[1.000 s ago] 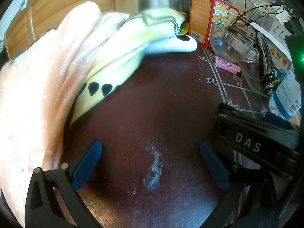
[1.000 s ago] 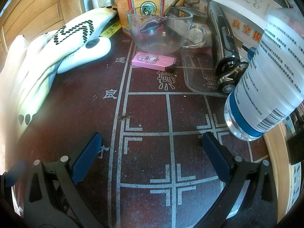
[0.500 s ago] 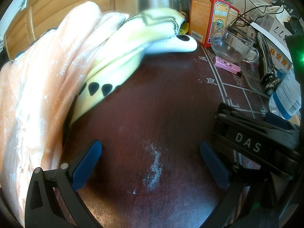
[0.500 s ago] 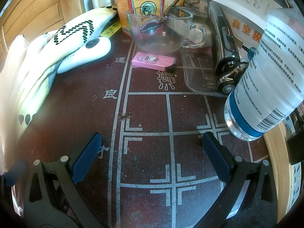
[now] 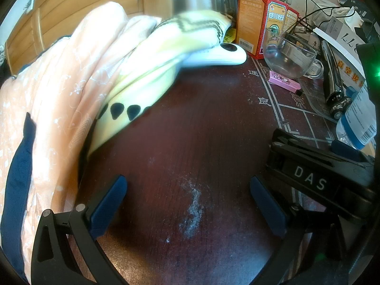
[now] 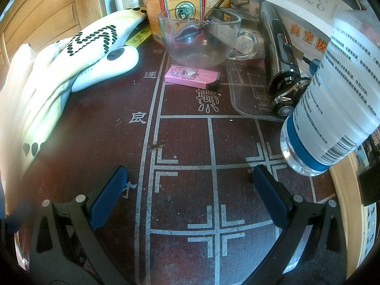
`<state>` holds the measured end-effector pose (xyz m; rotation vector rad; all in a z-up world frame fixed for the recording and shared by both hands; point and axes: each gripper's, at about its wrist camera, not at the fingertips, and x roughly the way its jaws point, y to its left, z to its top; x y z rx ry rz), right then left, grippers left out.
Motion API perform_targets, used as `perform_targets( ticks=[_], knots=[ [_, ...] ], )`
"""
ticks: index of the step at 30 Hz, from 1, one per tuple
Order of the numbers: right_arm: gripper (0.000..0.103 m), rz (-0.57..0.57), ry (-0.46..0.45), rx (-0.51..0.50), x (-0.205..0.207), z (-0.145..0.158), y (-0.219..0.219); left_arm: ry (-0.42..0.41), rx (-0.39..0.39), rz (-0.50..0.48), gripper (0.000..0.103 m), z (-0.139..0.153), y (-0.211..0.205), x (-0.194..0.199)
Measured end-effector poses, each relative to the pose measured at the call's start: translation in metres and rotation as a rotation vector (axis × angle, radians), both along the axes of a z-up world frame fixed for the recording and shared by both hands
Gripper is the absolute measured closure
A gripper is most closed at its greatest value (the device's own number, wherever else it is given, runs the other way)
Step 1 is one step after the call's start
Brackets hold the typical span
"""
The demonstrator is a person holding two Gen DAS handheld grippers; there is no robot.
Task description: Fold small clothes
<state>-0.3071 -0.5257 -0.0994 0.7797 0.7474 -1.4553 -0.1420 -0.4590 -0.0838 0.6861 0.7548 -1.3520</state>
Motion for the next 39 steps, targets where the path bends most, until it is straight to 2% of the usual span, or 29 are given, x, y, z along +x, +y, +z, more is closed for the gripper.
perform_targets(
  ticks=[15, 25, 27, 29, 32, 34, 37, 38, 39],
  knots=[
    [0.000, 0.002, 0.001, 0.000, 0.000, 0.000, -0.001, 0.000, 0.000, 0.000, 0.000, 0.000, 0.000, 0.000],
    [0.000, 0.081, -0.007, -0.002, 0.008, -0.004, -0.022, 0.000, -0.001, 0.000, 0.000, -0.001, -0.003, -0.002],
    [0.000, 0.121, -0.050, -0.014, 0.011, -0.002, -0.022, 0.000, 0.000, 0.000, 0.000, -0.001, -0.003, -0.002],
    [0.000, 0.170, -0.151, -0.029, 0.005, 0.001, -0.026, 0.000, -0.001, 0.000, 0.000, -0.001, -0.003, -0.002],
    [0.000, 0.130, -0.235, -0.067, -0.012, 0.007, -0.026, -0.004, -0.001, 0.000, 0.000, -0.001, -0.003, -0.002],
    [0.000, 0.117, -0.260, -0.092, -0.017, 0.010, -0.025, -0.004, -0.001, 0.001, 0.000, -0.001, -0.007, -0.005],
    [0.000, 0.119, -0.243, -0.130, -0.014, 0.015, -0.020, 0.020, 0.019, -0.026, 0.000, -0.001, -0.009, -0.004],
    [0.000, 0.129, -0.234, -0.153, -0.012, 0.018, -0.016, 0.048, 0.031, -0.066, 0.000, 0.001, -0.007, -0.004],
    [0.000, 0.145, -0.226, -0.182, -0.009, 0.022, -0.013, 0.134, 0.032, -0.122, 0.000, 0.005, -0.001, -0.001]
  ],
)
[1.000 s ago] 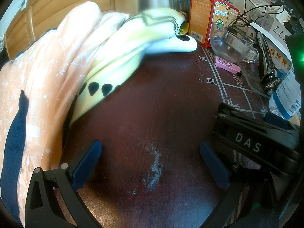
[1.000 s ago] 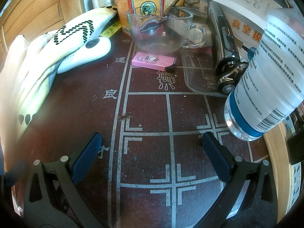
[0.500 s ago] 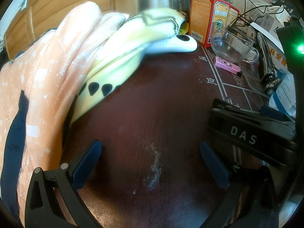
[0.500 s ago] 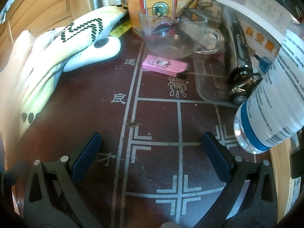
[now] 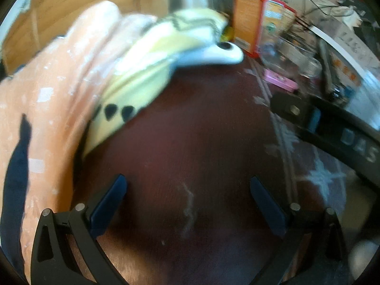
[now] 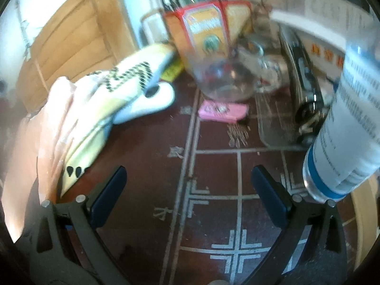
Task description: Fold small clothes
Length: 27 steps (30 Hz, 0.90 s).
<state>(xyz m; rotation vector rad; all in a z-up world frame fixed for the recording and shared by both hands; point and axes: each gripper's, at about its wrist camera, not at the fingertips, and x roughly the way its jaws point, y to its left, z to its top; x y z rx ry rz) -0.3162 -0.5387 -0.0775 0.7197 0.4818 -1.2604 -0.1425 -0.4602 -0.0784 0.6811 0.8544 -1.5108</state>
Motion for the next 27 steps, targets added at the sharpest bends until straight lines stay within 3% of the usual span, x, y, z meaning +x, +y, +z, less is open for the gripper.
perform_targets(
  ticks=[2, 4, 8, 12, 13, 14, 16, 19, 21, 24, 27],
  knots=[
    [0.000, 0.042, -0.055, -0.035, 0.001, 0.007, 0.003, 0.157, 0.016, -0.036, 0.000, 0.009, 0.013, 0.010],
    [0.000, 0.066, -0.119, -0.084, -0.001, 0.017, 0.012, 0.180, -0.027, -0.042, 0.000, 0.031, 0.039, 0.023],
    [0.000, 0.130, -0.151, -0.291, 0.006, 0.047, 0.043, 0.373, -0.144, 0.013, 0.000, 0.090, 0.113, 0.069],
    [0.000, 0.363, -0.092, -0.362, 0.043, 0.071, 0.079, 0.498, -0.243, 0.048, 0.000, 0.151, 0.192, 0.083],
    [0.000, 0.418, -0.104, -0.378, 0.052, 0.082, 0.095, 0.503, -0.268, 0.038, 0.000, 0.165, 0.210, 0.079],
    [0.000, 0.503, -0.181, -0.389, 0.062, 0.096, 0.121, 0.507, -0.285, 0.030, 0.000, 0.177, 0.222, 0.075],
    [0.000, 0.635, -0.335, -0.358, 0.075, 0.107, 0.154, 0.561, -0.337, 0.005, 0.000, 0.202, 0.251, 0.069],
    [0.000, 0.831, -0.568, -0.214, 0.117, 0.105, 0.211, 0.638, -0.411, -0.022, 0.000, 0.237, 0.284, 0.056],
    [0.000, 0.929, -0.572, -0.160, 0.153, 0.095, 0.251, 0.664, -0.445, -0.040, 0.000, 0.255, 0.306, 0.046],
    [0.000, 1.070, -0.512, -0.062, 0.193, 0.068, 0.309, 0.636, -0.479, -0.059, 0.000, 0.275, 0.340, 0.031],
    [0.000, 1.201, -0.472, 0.069, 0.203, 0.046, 0.364, 0.628, -0.522, -0.036, 0.000, 0.285, 0.378, 0.032]
  ],
)
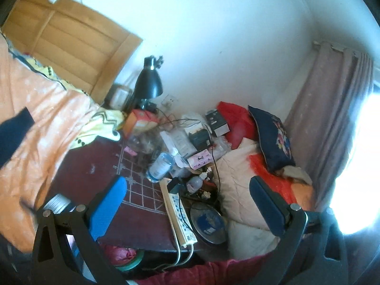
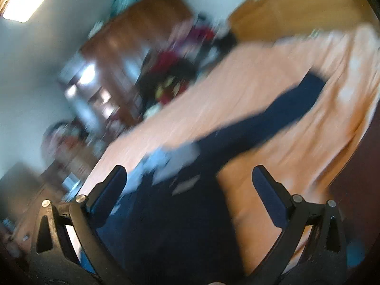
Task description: Fold small clothes
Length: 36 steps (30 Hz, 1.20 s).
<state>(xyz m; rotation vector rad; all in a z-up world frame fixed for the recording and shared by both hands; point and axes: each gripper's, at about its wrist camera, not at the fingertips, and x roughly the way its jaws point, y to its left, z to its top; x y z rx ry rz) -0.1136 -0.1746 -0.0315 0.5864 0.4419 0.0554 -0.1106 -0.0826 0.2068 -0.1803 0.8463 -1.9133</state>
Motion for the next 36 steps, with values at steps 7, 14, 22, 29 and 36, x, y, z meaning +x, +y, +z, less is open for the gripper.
perform_targets(
  ticks=[7, 14, 22, 29, 36],
  knots=[
    [0.000, 0.425, 0.162, 0.053, -0.008, -0.021, 0.141, -0.149, -0.058, 0.424, 0.000, -0.005, 0.126, 0.043],
    [0.000, 0.285, 0.133, -0.322, 0.018, 0.006, 0.148, -0.259, -0.089, 1.014, 0.000, -0.004, 0.346, 0.082],
    [0.000, 0.257, 0.333, -0.393, 0.100, -0.037, 0.152, -0.446, 0.504, 1.659, 0.000, -0.092, 0.532, 0.138],
    [0.000, 0.252, 0.525, -0.469, 0.117, -0.105, 0.153, -0.106, 0.968, 1.611, 0.000, -0.290, 0.569, 0.205],
    [0.000, 0.269, 0.576, -0.445, 0.107, -0.129, 0.149, 0.051, 1.066, 1.600, 0.000, -0.355, 0.571, 0.199]
  ],
)
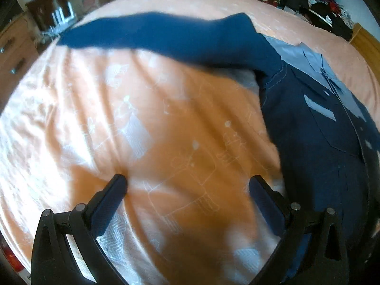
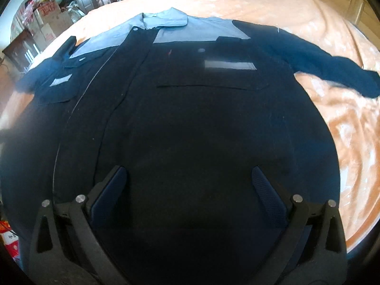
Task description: Fold small clothes
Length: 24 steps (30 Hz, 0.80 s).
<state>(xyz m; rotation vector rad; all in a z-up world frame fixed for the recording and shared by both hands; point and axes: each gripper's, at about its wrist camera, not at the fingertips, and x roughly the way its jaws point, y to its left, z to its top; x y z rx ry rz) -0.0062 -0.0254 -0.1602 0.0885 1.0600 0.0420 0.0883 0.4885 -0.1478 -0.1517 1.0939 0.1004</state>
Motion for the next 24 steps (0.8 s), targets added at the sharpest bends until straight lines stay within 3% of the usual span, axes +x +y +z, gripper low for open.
perform_targets(
  ticks=[4, 7, 8, 11, 14, 18, 20, 24],
  knots=[
    [0.000, -0.032, 0.000, 0.061, -0.004, -0.004, -0.009, -0.019, -0.038, 0.042, 0.000, 0.000, 0.004, -0.011],
    [0.000, -0.035, -0.013, 0.065, -0.008, -0.004, -0.008, 0.019, -0.078, 0.008, 0.000, -0.003, 0.013, -0.008],
    [0.000, -0.032, -0.013, 0.063, -0.006, -0.004, -0.008, 0.022, -0.114, 0.006, 0.000, 0.000, 0.019, -0.002],
    [0.000, -0.005, -0.011, 0.050, -0.004, -0.005, -0.006, -0.045, -0.339, 0.053, 0.000, 0.015, 0.060, 0.000],
    [0.000, 0.005, -0.014, 0.045, -0.005, -0.006, -0.005, -0.129, -0.496, 0.177, 0.000, 0.025, 0.124, 0.010],
    [0.000, -0.002, -0.011, 0.028, -0.003, -0.007, -0.002, -0.181, -0.522, 0.320, 0.000, 0.023, 0.204, 0.045],
    [0.000, -0.008, -0.004, 0.022, -0.002, -0.008, -0.001, -0.156, -0.550, 0.360, 0.000, 0.010, 0.234, 0.069],
    [0.000, -0.004, 0.011, 0.018, 0.004, -0.008, -0.001, -0.164, -0.537, 0.389, 0.001, 0.003, 0.264, 0.106]
  ],
)
